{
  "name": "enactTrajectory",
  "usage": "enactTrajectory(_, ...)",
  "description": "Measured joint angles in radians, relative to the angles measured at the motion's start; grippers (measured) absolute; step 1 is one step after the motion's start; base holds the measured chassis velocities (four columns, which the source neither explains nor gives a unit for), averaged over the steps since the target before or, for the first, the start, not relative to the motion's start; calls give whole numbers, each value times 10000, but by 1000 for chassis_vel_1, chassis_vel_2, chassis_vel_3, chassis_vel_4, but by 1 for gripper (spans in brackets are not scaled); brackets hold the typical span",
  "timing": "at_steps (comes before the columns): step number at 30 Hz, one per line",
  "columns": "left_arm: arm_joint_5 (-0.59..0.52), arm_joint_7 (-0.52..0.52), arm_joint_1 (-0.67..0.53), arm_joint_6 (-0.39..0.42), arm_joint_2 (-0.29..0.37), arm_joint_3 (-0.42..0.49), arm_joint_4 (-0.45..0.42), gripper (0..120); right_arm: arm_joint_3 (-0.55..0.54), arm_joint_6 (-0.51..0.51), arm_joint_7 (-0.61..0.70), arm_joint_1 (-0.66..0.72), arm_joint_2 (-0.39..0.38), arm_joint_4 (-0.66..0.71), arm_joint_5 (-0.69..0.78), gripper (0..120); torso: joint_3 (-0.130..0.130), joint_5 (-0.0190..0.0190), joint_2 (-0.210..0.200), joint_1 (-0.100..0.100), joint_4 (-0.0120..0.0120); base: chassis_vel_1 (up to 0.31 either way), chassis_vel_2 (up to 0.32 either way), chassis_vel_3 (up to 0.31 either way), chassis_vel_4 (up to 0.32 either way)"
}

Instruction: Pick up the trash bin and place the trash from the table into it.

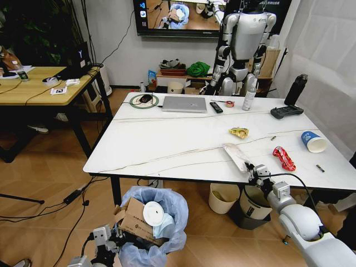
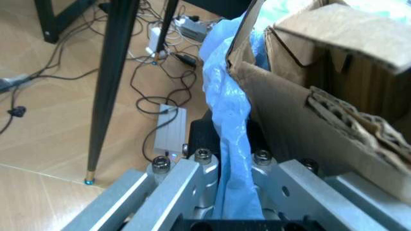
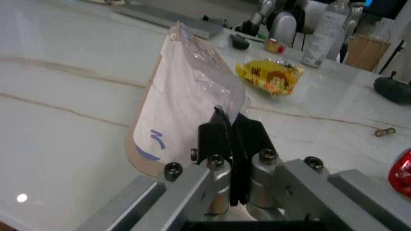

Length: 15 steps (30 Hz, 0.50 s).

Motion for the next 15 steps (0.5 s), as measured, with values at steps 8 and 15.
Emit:
enactTrajectory(8,-31,0,17,-21,211,218,33,0,498,1394,-414,-978,-275,1047,1427,0,-1,-1,0,0,0,0,0,0,0)
enactTrajectory(15,-23,6,-54,-20,232,344,-85,0,518,2722,-1613,-1954,-237,2091,1707,0,-1,0,0,0,0,0,0,0,0)
